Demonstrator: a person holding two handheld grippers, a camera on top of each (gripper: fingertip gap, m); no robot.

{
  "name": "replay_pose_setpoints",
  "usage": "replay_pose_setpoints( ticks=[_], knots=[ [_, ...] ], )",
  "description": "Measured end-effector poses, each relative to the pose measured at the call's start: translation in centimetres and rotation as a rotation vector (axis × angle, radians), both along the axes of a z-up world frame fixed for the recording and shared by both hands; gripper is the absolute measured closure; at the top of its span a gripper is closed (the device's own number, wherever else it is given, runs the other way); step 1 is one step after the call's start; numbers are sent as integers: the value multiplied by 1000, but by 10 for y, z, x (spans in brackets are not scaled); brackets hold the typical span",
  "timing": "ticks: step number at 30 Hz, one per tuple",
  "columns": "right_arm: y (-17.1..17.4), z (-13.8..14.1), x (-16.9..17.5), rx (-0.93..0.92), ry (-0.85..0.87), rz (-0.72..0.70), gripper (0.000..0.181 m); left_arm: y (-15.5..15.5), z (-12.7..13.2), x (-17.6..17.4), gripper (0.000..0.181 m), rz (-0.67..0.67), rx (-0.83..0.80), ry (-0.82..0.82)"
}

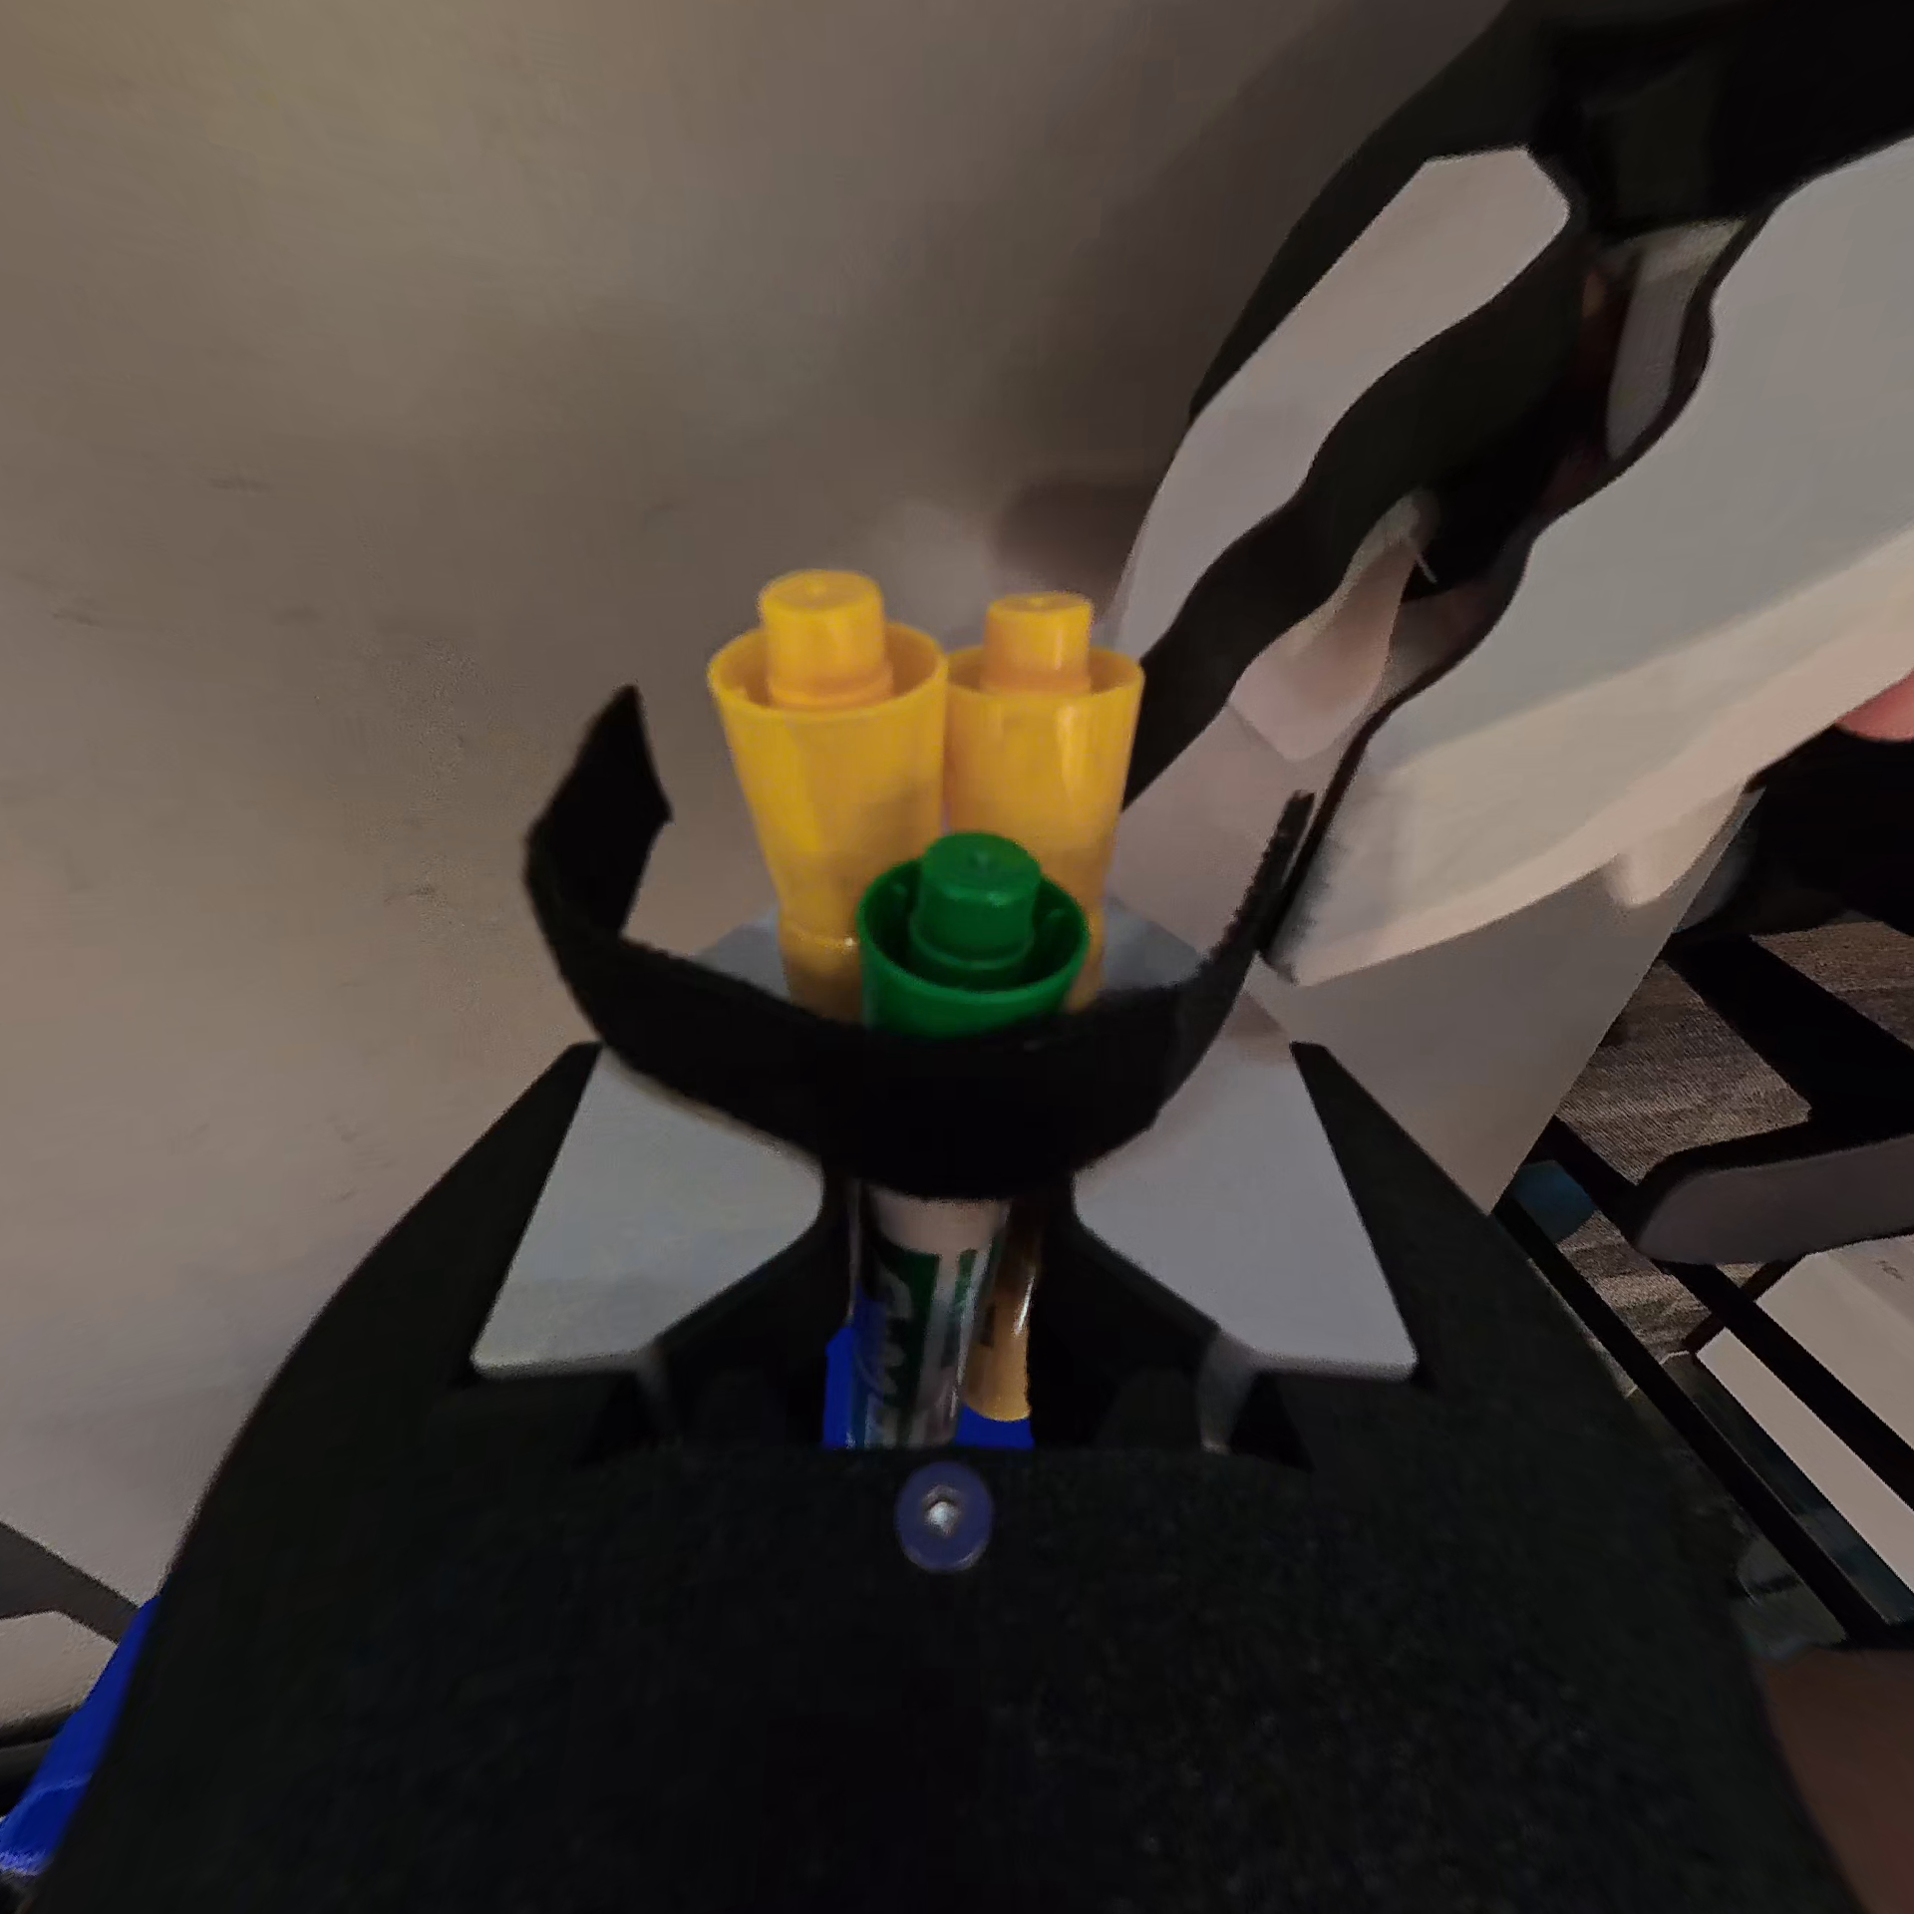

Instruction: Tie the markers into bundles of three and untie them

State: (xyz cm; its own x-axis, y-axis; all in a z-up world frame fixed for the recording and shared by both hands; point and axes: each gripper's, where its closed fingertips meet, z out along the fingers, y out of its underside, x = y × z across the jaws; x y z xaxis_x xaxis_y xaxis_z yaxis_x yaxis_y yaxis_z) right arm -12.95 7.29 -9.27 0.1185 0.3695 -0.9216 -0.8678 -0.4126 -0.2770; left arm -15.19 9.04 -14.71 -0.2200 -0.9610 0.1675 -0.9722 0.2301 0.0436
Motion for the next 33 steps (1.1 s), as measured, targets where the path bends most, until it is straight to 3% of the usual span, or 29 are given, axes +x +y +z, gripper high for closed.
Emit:
replay_pose_setpoints(
  ticks=[3,5,6,14,16,18,21,24,28,33],
  knots=[
    [-4,-9,-3,-31,-16,53,157,0,-1,2,140,-2,0,-11],
    [-9,-5,-3,9,5,83,179,0,0,3,141,-1,0,-21],
    [-11,-4,-2,16,14,85,181,-1,0,4,141,-1,-1,-23],
    [-30,-7,1,27,-110,169,181,1,-1,-1,141,-3,8,-14],
    [-31,1,14,99,-280,157,174,1,-1,-2,141,-1,10,-18],
    [-27,18,26,246,-539,114,155,0,-2,-3,141,0,13,-21],
    [-16,26,30,454,-924,116,145,-5,-5,-4,141,-13,18,-20],
    [-17,22,17,584,-1057,279,138,-13,-7,-4,141,-43,27,-22],
    [-8,21,21,616,-1134,241,139,-21,-6,-1,141,-54,32,-41],
    [-10,20,11,621,-1136,293,145,-24,-6,2,141,-67,44,-32]
  ],
)
